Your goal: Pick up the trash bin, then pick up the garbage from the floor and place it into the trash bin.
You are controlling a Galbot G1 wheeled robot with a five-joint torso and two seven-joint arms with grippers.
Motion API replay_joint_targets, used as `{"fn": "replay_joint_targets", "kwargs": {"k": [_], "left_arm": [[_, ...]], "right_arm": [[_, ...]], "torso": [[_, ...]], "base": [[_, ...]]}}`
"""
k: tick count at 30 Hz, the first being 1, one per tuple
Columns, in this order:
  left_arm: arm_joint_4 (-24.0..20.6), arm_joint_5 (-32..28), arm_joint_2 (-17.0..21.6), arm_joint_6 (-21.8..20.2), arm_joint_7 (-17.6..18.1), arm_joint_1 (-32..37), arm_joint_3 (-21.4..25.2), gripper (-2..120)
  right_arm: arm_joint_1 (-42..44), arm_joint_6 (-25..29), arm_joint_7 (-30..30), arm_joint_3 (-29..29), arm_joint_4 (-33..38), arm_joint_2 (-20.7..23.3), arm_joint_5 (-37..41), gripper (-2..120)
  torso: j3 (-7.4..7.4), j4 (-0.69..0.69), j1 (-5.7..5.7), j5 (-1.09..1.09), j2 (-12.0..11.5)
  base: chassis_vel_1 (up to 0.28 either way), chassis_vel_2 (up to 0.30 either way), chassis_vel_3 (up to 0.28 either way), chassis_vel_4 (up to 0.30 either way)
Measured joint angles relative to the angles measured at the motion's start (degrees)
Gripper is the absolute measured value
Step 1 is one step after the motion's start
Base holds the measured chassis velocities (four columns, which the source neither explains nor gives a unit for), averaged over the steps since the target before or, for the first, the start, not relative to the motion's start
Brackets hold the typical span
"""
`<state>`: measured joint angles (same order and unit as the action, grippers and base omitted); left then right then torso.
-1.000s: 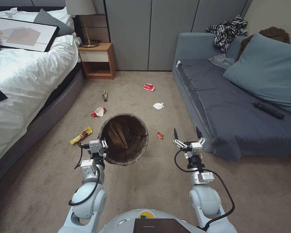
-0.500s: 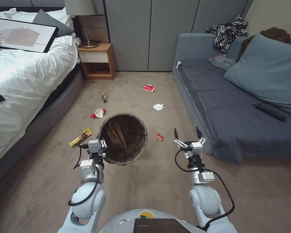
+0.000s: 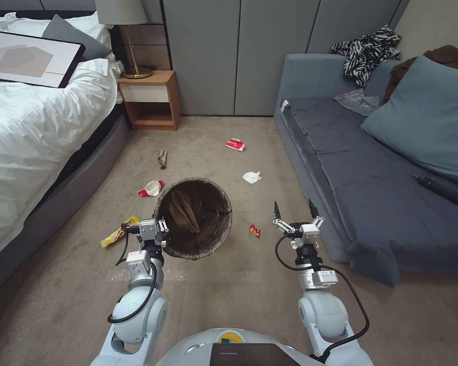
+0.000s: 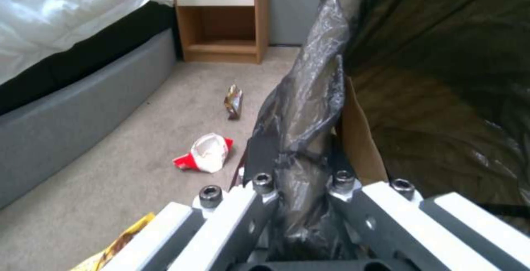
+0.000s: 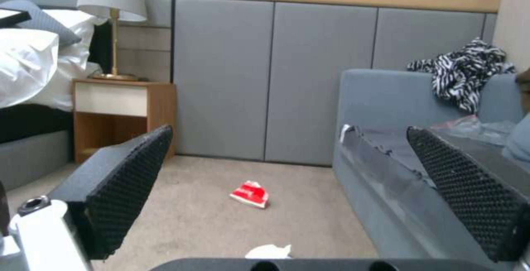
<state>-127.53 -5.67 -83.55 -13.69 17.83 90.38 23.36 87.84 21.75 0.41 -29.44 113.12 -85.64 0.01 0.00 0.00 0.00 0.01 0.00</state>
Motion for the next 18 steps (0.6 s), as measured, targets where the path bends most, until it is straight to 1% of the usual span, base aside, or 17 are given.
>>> {"fn": "replay_joint_targets", "kwargs": {"k": [4,11,14,18], "left_arm": [[0.03,0.01,-0.01,0.01,0.0,0.02,0.01,2],[0.26,0.03,-0.03,0.05,0.03,-0.03,0.01,2],[0.35,0.04,-0.03,0.06,0.04,-0.02,0.01,2],[0.36,0.05,-0.03,0.07,0.09,0.0,0.02,2]], "right_arm": [[0.01,0.15,-0.13,0.0,-0.01,-0.01,-0.01,100],[-0.05,2.53,-0.64,0.38,-0.62,-0.16,-0.87,100],[-0.05,3.24,-0.95,0.5,-0.7,-0.22,-1.47,100],[-0.31,3.6,-1.15,0.57,-0.7,-0.17,-1.6,100]], "torso": [[0.0,0.0,0.0,-0.01,0.0],[0.0,0.0,0.0,-0.01,0.0],[0.0,0.0,0.01,-0.01,0.0],[0.0,0.0,0.0,-0.01,0.0]], "base": [[-0.14,0.135,0.126,-0.131],[-0.116,0.114,0.111,-0.109],[-0.062,0.064,0.05,-0.064],[0.0,0.0,0.0,0.0]]}}
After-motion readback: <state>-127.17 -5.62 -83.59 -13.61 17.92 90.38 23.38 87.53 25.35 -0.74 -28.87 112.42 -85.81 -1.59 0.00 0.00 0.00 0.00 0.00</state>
